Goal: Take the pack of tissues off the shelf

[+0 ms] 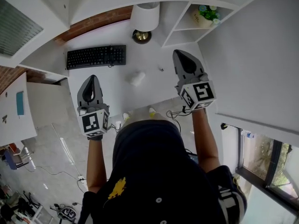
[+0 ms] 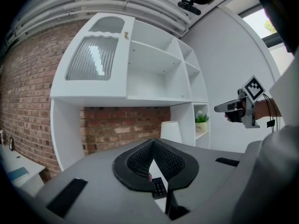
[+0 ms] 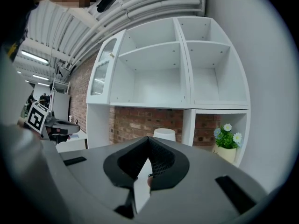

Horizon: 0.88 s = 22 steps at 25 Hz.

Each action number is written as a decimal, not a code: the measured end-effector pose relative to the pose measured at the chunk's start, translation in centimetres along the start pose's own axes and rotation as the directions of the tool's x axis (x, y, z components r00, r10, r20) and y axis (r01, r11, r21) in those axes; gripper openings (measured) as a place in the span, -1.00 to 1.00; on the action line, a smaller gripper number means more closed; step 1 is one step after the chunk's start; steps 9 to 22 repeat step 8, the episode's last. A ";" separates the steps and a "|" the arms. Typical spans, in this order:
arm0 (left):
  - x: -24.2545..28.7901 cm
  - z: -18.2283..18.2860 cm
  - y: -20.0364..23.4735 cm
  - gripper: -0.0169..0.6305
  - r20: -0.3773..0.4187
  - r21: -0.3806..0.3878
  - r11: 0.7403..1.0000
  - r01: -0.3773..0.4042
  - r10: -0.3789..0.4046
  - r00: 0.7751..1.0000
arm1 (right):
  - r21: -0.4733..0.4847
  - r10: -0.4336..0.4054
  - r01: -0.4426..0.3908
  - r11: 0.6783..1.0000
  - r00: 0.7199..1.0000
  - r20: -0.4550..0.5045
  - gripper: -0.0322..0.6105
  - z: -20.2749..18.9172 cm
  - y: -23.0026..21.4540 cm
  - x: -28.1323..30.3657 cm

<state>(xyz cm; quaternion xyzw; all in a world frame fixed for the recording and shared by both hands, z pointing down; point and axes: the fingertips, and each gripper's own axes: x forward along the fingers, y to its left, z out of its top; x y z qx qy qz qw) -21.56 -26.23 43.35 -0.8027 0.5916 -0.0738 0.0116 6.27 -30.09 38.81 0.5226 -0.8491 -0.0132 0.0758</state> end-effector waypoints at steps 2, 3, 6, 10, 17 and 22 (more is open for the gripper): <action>0.2 -0.2 -0.8 -0.90 -0.008 0.007 1.000 0.024 -0.024 1.000 | -0.022 -0.014 0.014 1.000 1.000 -0.009 -0.89 -0.3 -0.4 0.0; 0.3 -0.3 -1.2 -0.90 -0.017 0.010 0.999 0.041 -0.041 0.999 | -0.029 -0.016 0.016 0.999 1.000 -0.012 -0.89 -0.4 -0.5 0.0; 0.2 -1.1 -3.0 -0.90 -0.057 0.009 0.995 0.096 -0.095 0.994 | -0.047 0.007 -0.008 0.999 1.000 -0.028 -0.89 -0.8 -0.5 0.0; 0.0 -1.5 -4.0 -0.90 -0.076 0.005 0.992 0.126 -0.125 0.989 | -0.061 0.033 -0.036 0.997 0.999 -0.037 -0.89 -0.9 -0.4 0.1; 0.0 -1.5 -4.0 -0.90 -0.076 0.005 0.992 0.126 -0.125 0.989 | -0.061 0.033 -0.036 0.997 0.999 -0.037 -0.89 -0.9 -0.4 0.1; 0.0 -1.5 -4.0 -0.90 -0.076 0.005 0.992 0.126 -0.125 0.989 | -0.061 0.033 -0.036 0.997 0.999 -0.037 -0.89 -0.9 -0.4 0.1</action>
